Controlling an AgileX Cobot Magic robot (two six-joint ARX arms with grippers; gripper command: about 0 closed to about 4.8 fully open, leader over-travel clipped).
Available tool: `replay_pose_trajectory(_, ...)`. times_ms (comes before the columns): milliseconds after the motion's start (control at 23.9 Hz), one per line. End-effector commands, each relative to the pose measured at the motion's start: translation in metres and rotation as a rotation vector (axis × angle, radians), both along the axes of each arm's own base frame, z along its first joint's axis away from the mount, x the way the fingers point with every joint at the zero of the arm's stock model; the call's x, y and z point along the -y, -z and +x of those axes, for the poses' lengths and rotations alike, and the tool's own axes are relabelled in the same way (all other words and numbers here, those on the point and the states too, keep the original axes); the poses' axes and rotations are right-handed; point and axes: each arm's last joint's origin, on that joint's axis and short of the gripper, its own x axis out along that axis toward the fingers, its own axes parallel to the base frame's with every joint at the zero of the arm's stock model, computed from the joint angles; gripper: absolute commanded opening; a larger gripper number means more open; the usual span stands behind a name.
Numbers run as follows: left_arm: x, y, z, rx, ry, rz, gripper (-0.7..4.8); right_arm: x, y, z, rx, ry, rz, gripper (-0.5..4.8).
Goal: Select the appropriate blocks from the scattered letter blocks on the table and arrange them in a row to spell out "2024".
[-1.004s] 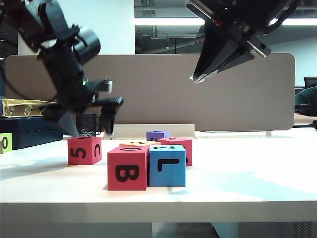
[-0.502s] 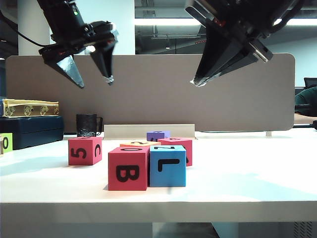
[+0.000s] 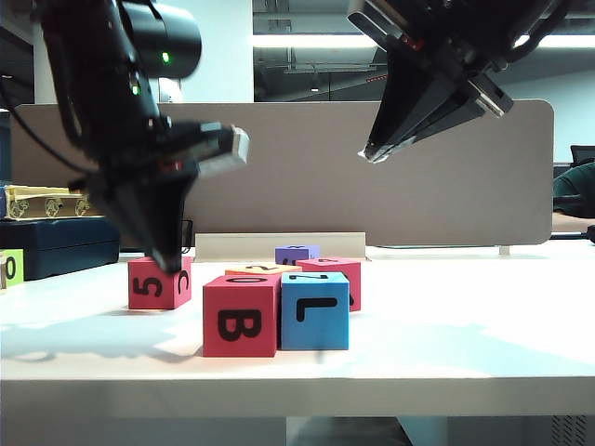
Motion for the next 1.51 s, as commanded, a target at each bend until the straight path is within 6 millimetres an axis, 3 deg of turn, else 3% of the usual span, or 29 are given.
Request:
replay_pose_trajectory(42,0.012,0.005,-0.01,0.0,0.039,-0.017,-0.06,0.0,-0.003,0.001,0.026,0.009,-0.001,-0.03)
replay_pose_trajectory(293,0.035,0.007,-0.029,-0.018,0.097,-0.007,-0.06,0.0,-0.003,0.001,0.027,0.009,0.0,-0.04)
replay_pose_trajectory(586,0.035,0.007,-0.028,0.047,0.067,0.073,-0.06,0.0,-0.003,0.001,0.026,0.009,0.0,-0.03)
replay_pose_trajectory(711,0.031,0.004,-0.031,-0.019,0.045,0.088,-0.06,0.0,-0.003,0.001,0.025,0.009,-0.001,-0.03)
replay_pose_trajectory(921,0.029,-0.007,-0.045,-0.177,0.104,-0.036,-0.06,0.0,-0.003,0.001,0.027,0.009,0.0,-0.03)
replay_pose_trajectory(1507,0.041,-0.013,-0.042,-0.104,0.132,-0.151,-0.06,-0.001,-0.004,0.002,0.045,0.009,0.011,-0.03)
